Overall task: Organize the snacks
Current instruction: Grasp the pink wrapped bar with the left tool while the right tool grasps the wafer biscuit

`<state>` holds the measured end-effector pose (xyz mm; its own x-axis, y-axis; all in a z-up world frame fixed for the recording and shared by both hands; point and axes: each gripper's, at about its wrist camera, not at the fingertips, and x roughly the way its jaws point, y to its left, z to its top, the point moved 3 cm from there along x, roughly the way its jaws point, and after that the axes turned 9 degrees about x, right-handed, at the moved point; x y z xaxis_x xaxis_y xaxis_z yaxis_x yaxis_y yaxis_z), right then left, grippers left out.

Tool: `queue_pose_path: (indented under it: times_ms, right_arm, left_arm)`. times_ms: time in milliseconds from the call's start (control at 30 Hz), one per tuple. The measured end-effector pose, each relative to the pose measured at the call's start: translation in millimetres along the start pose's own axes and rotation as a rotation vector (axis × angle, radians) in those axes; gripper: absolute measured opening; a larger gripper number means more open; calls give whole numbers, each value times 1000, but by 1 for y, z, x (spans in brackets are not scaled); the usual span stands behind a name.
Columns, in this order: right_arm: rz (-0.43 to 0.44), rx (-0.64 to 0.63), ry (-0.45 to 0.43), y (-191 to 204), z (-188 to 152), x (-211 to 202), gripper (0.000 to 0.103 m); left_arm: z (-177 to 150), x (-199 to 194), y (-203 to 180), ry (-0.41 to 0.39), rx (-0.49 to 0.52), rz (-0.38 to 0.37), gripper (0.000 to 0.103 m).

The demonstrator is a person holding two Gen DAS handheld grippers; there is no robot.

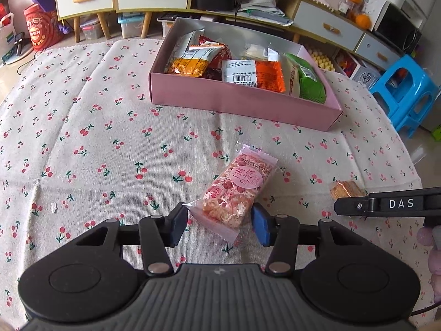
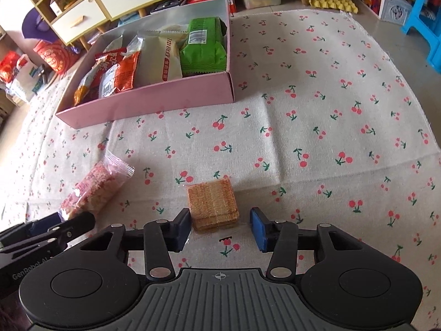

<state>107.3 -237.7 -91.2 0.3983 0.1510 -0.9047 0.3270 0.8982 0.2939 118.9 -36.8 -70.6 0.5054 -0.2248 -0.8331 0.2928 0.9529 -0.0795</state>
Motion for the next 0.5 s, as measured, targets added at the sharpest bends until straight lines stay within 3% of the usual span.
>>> queue_pose_path:
  times_ms: [133, 200, 500]
  right_arm:
    - [39, 45, 18, -1, 1, -2, 44]
    - [55, 59, 21, 0, 1, -3, 44]
    - [115, 116, 19, 2, 6, -11, 44]
  left_arm:
    - [4, -6, 1, -17, -4, -18, 44]
    - [6, -9, 1, -22, -9, -36, 35]
    - [10, -12, 6, -17, -47, -70, 34]
